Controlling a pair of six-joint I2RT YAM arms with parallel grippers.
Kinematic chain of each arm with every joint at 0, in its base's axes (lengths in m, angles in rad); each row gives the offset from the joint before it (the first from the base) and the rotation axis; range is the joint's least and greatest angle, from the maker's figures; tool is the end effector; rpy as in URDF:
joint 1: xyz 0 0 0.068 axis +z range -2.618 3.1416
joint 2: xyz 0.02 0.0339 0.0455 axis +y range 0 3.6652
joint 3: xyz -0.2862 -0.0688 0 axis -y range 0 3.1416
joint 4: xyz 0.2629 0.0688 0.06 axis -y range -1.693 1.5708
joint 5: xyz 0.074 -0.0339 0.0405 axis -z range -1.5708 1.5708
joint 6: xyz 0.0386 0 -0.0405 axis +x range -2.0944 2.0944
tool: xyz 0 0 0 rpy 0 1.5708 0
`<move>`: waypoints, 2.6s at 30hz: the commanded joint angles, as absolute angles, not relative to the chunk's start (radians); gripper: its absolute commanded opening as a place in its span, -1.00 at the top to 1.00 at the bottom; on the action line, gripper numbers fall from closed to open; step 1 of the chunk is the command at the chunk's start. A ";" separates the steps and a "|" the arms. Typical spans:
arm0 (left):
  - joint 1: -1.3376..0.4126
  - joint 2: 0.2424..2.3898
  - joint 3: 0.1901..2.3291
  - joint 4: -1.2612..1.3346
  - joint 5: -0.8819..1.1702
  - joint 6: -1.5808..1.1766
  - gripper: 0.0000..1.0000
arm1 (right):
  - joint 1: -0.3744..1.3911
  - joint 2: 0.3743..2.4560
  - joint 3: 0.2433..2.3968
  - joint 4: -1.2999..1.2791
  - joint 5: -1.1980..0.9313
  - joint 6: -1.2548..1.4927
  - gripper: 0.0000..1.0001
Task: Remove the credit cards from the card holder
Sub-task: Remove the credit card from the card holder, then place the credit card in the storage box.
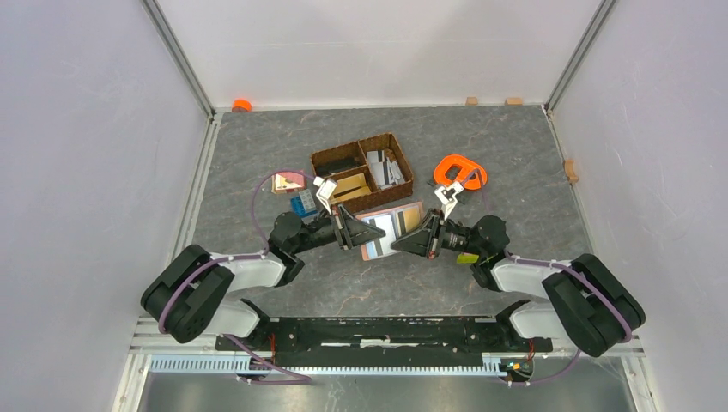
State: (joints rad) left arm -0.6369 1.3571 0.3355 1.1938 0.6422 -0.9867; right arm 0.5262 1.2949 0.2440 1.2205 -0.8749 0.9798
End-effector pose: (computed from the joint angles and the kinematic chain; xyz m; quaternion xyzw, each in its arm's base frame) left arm 0.1881 -0.1679 0.2182 0.1316 0.6435 -0.6667 0.3524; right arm 0.1771 0.1371 0.2072 -0.1842 0.6418 0.6728 0.3185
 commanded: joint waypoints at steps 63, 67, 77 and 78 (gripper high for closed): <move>-0.620 0.931 0.306 0.580 0.146 -0.761 0.96 | 0.342 1.160 0.431 0.591 -0.605 0.571 1.00; -0.620 0.872 0.273 0.546 0.056 -0.776 0.96 | 0.342 1.227 0.539 0.479 -0.529 0.517 1.00; -0.620 0.756 0.259 0.469 0.004 -0.778 0.91 | 0.346 1.518 0.901 0.264 -0.415 0.437 1.00; -0.620 0.749 0.258 0.460 -0.025 -0.776 0.91 | 0.344 1.543 0.928 0.242 -0.406 0.427 1.00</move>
